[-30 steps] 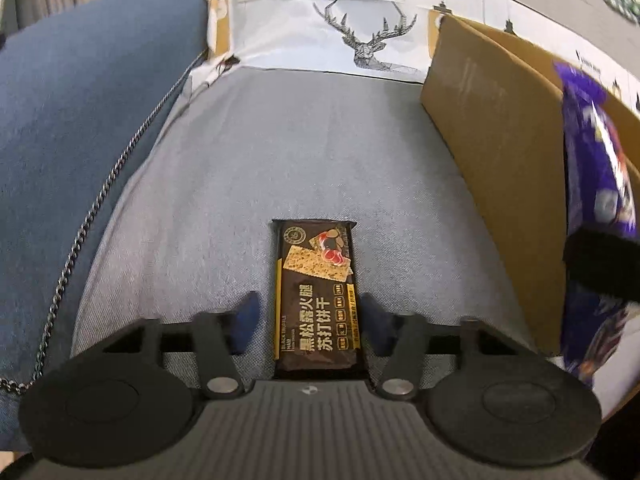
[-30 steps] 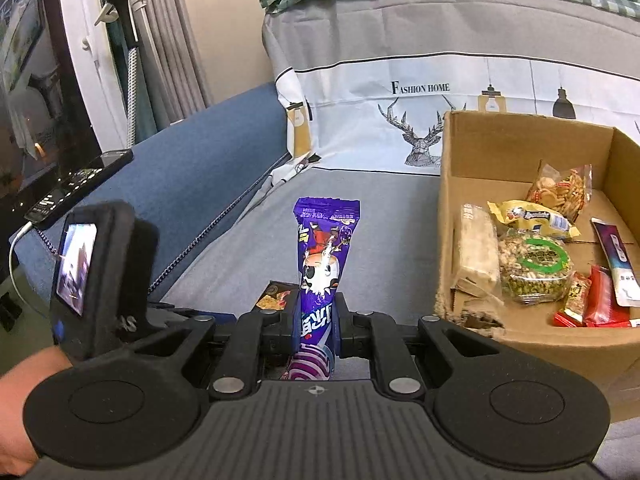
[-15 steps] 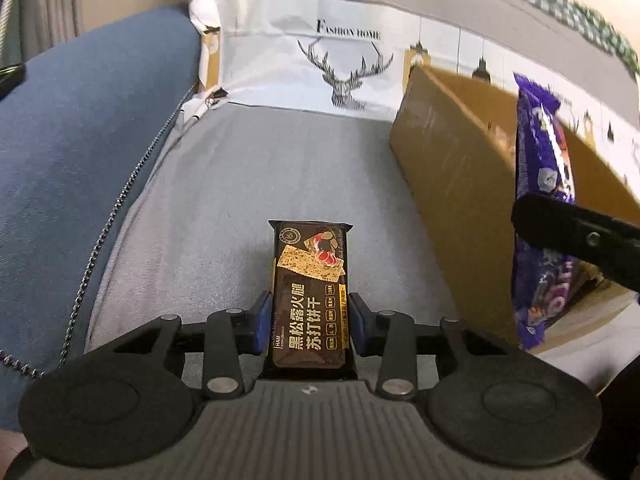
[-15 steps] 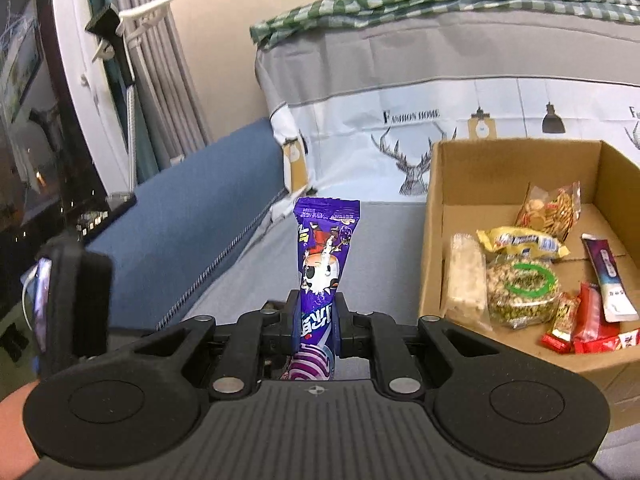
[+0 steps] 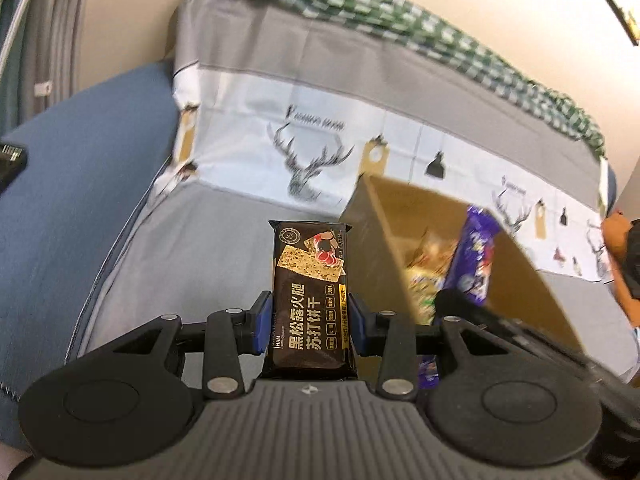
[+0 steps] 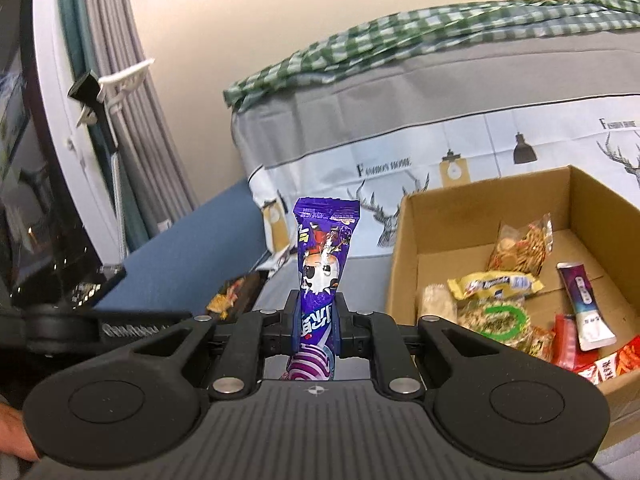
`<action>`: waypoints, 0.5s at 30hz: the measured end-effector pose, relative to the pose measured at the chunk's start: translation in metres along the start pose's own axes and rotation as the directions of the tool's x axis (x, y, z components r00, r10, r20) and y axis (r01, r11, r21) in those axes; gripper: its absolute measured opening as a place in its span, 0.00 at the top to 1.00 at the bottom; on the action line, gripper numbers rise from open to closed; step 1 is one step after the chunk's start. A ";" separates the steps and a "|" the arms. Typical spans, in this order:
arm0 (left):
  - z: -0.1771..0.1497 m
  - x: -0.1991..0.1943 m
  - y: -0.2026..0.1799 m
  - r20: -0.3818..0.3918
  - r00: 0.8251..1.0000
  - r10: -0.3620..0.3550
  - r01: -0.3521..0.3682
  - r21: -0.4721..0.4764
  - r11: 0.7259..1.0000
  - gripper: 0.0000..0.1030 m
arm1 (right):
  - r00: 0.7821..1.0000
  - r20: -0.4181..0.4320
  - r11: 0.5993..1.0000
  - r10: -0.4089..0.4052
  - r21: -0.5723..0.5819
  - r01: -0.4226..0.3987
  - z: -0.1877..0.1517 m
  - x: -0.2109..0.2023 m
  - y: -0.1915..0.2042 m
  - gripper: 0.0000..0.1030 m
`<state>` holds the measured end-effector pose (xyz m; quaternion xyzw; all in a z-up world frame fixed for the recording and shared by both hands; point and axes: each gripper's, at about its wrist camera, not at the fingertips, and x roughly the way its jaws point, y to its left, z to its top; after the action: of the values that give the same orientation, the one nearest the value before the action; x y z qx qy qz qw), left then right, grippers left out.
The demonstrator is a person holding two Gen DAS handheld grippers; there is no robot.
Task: Organize snacks
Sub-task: 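Carry the cracker packet and purple bar over the box with both tools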
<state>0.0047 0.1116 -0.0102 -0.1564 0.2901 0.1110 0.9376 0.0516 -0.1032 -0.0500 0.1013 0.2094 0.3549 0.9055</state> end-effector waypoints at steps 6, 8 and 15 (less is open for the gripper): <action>0.020 -0.001 -0.025 0.026 0.998 -0.049 0.049 0.010 0.999 0.58 | 0.998 0.058 0.999 -0.023 0.033 0.021 0.010 -0.003 -0.015 0.85; 0.025 0.000 -0.033 0.032 0.998 -0.060 0.059 0.021 0.998 0.58 | 0.997 0.069 0.998 -0.038 0.047 0.035 0.012 -0.003 -0.022 0.85; 0.043 0.014 -0.061 0.038 0.995 -0.091 0.089 0.044 0.995 0.58 | 0.990 0.107 0.990 -0.088 0.116 0.075 0.022 -0.001 -0.048 0.85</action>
<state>0.0563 0.0717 0.0294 -0.1470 0.2661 0.0656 0.9504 0.0895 -0.1396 -0.0462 0.1628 0.1818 0.2991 0.9225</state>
